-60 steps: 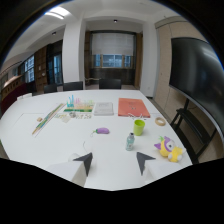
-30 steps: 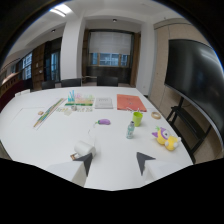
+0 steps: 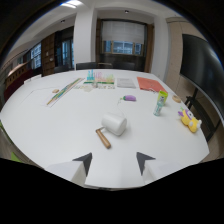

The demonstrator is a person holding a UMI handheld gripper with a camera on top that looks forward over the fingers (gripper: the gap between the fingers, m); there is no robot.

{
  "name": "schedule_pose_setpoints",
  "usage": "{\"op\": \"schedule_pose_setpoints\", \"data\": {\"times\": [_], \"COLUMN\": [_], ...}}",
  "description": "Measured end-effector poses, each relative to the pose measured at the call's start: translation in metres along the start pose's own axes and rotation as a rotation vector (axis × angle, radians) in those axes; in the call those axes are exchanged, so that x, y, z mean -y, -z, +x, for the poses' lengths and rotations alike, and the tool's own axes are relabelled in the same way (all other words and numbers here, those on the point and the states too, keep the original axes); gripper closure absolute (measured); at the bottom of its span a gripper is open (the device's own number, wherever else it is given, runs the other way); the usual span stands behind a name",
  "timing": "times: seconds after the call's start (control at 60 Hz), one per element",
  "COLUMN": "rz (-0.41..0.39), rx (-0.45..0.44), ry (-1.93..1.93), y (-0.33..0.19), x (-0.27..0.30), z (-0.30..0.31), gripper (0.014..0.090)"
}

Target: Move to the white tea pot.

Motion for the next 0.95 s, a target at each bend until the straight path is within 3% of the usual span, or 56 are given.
{"op": "schedule_pose_setpoints", "data": {"times": [0.467, 0.95], "rz": [-0.037, -0.069], "rx": [0.008, 0.009], "ry": [-0.024, -0.015], "y": [-0.121, -0.136], "x": [0.014, 0.006], "z": [-0.032, -0.032], "gripper": [0.0202, 0.0201]}}
